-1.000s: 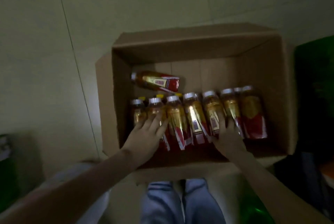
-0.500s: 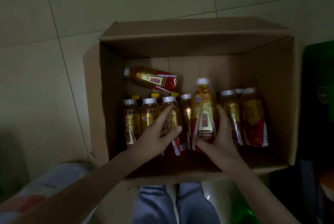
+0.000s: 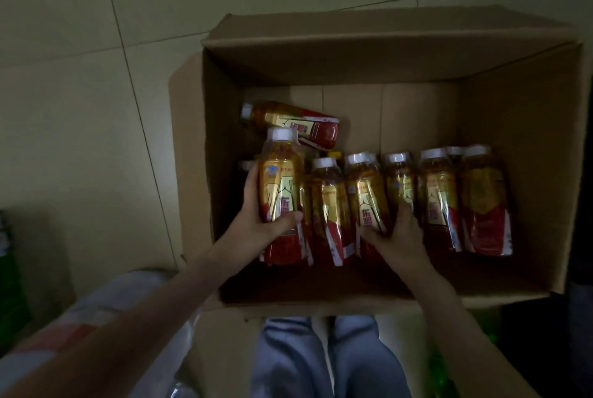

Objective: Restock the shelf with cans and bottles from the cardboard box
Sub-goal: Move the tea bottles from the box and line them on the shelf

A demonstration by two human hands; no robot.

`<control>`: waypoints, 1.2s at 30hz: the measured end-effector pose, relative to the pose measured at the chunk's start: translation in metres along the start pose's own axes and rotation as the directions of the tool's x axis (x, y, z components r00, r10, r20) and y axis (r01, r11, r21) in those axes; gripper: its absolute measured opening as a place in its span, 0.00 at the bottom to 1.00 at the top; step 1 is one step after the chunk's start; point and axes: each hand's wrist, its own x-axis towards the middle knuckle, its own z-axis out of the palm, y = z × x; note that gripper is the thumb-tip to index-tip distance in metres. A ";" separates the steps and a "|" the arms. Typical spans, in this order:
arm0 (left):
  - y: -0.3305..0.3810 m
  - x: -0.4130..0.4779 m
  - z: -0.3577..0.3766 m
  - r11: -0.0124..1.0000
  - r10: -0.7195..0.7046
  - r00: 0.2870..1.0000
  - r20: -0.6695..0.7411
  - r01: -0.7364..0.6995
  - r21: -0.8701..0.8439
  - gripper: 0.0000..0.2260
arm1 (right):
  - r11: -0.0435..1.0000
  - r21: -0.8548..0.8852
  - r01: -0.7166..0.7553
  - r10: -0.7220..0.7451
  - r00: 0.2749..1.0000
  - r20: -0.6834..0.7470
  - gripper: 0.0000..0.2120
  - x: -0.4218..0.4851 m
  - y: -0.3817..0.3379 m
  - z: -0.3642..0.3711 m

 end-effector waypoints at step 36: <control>0.379 -0.518 0.223 0.704 0.410 0.707 0.576 -0.647 0.292 0.41 | 0.437 0.513 0.739 -0.627 0.659 -0.416 0.50 -0.630 -0.115 -0.334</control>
